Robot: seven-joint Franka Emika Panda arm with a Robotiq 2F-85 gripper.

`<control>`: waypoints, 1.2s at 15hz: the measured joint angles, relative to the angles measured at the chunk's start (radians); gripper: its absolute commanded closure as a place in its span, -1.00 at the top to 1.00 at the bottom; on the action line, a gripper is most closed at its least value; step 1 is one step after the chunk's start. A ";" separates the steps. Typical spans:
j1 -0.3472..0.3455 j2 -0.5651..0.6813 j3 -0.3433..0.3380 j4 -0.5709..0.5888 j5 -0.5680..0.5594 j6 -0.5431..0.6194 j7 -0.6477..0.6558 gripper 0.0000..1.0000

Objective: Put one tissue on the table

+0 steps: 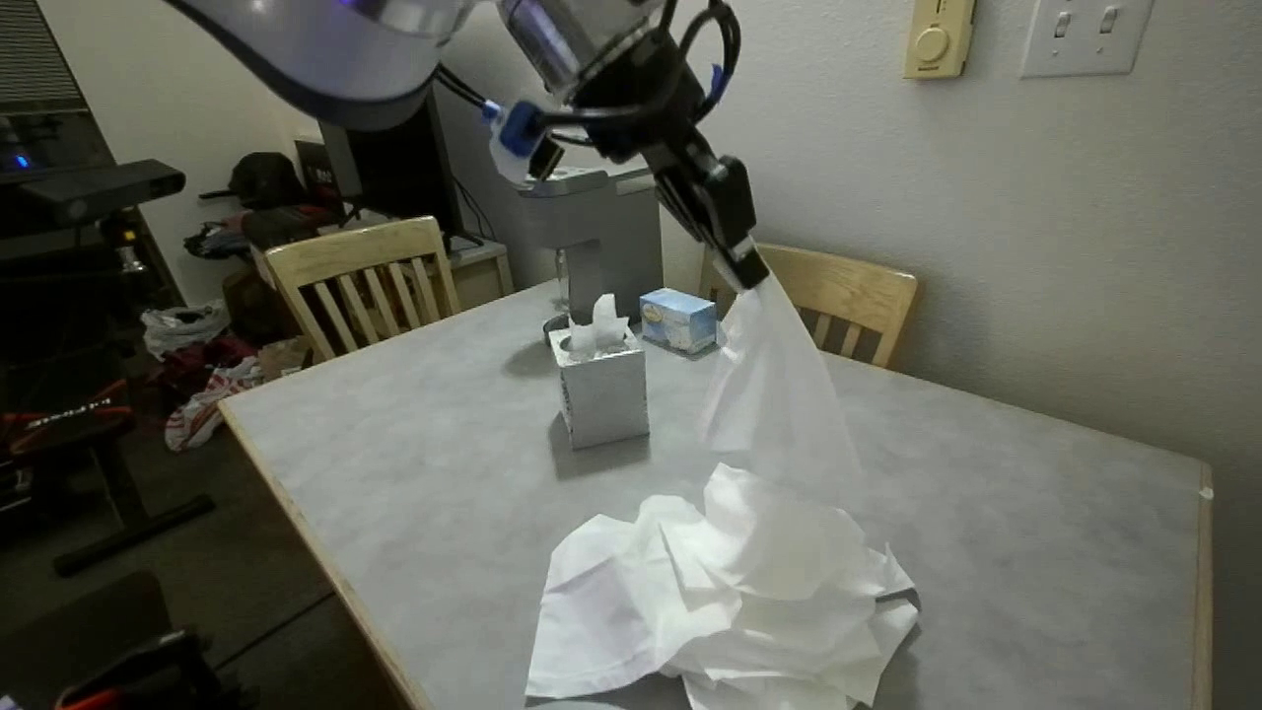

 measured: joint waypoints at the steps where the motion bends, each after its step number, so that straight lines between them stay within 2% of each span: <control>1: -0.019 0.004 -0.008 -0.043 0.051 0.067 -0.040 -0.99; 4: -0.050 0.037 -0.012 -0.154 0.286 0.264 -0.221 -0.99; 5: -0.063 0.052 0.009 -0.189 0.379 0.328 -0.286 -0.99; 7: -0.123 0.082 0.118 -0.238 0.560 0.414 -0.401 -0.99; 9: -0.203 0.113 0.266 -0.240 0.745 0.434 -0.530 -0.99; 11: -0.267 0.149 0.358 -0.215 0.866 0.432 -0.648 -0.99; 14: -0.324 0.214 0.366 -0.169 0.874 0.423 -0.716 -0.99; 18: -0.320 0.282 0.242 -0.111 0.786 0.342 -0.716 -0.99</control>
